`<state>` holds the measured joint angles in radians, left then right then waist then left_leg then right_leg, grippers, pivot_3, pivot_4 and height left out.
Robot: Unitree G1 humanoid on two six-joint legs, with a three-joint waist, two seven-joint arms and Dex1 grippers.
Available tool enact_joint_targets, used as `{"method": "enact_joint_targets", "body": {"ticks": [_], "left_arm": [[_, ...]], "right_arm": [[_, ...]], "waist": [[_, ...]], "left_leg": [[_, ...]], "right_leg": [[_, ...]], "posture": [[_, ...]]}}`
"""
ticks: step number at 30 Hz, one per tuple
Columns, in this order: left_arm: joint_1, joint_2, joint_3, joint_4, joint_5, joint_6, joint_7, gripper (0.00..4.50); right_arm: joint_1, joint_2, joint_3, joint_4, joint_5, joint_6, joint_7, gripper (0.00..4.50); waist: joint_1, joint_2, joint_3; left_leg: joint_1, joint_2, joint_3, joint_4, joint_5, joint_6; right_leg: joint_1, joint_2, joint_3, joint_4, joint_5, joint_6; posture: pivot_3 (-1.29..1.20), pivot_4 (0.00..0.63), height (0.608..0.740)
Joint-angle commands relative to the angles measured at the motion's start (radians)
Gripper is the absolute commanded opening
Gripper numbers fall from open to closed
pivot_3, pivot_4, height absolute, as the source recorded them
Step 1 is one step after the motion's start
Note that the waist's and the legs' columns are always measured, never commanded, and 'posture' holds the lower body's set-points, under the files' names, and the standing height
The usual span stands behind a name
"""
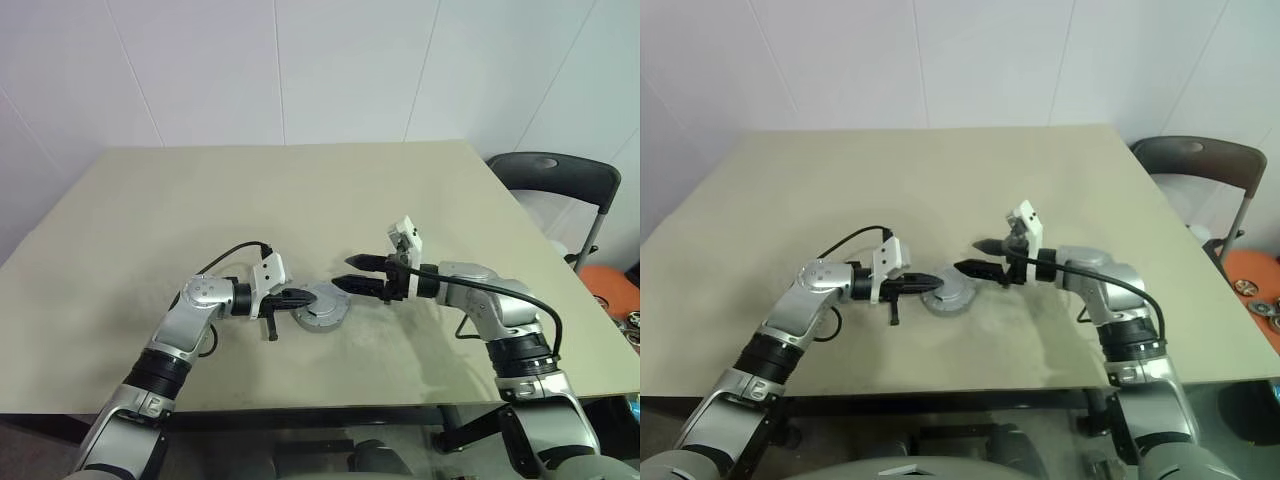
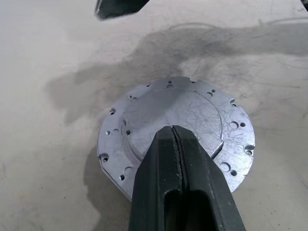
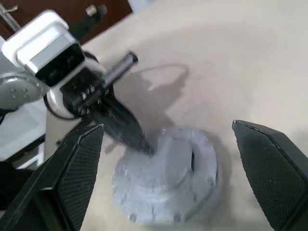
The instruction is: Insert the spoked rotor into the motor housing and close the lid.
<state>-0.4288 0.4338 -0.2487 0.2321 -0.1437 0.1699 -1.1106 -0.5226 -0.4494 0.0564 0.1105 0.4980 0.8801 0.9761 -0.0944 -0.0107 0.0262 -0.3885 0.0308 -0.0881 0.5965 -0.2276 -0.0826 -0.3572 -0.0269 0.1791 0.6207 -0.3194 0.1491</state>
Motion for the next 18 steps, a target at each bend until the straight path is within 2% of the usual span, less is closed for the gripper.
{"method": "enact_joint_targets", "body": {"ticks": [1,7,11,18], "left_arm": [[0.042,0.016,-0.062,0.046,0.042,0.030,-0.024,0.00],[0.042,0.010,-0.062,0.043,0.042,0.030,-0.018,0.00],[0.043,0.011,-0.059,0.044,0.042,0.028,-0.015,0.00],[0.045,0.017,-0.057,0.039,0.042,0.028,-0.016,0.00]], "right_arm": [[0.000,-0.014,-0.033,-0.028,0.033,0.164,-0.084,4.48],[0.016,0.017,-0.058,-0.089,0.093,0.422,-0.203,4.48],[-0.017,0.081,-0.144,-0.052,0.140,0.548,-0.268,4.48],[-0.050,0.159,-0.204,-0.017,0.138,0.600,-0.357,4.48]], "waist": [[0.000,0.000,0.000],[0.000,0.000,0.000],[0.000,0.000,0.000],[-0.001,0.000,0.000]], "left_leg": [[0.000,0.000,0.000,0.000,0.000,0.000],[0.000,0.000,0.000,0.000,0.000,0.000],[0.000,0.000,0.000,0.000,0.000,0.000],[0.000,0.000,0.000,0.000,0.000,0.000]], "right_leg": [[0.000,0.000,0.000,0.000,0.000,0.000],[0.000,0.000,0.000,0.000,0.000,0.000],[0.000,0.000,0.000,0.000,0.000,0.000],[0.000,0.000,0.000,0.001,0.000,0.000]], "posture": [[0.00,0.000,0.740],[0.00,0.000,0.740],[0.00,0.000,0.740],[0.00,0.000,0.740]]}}
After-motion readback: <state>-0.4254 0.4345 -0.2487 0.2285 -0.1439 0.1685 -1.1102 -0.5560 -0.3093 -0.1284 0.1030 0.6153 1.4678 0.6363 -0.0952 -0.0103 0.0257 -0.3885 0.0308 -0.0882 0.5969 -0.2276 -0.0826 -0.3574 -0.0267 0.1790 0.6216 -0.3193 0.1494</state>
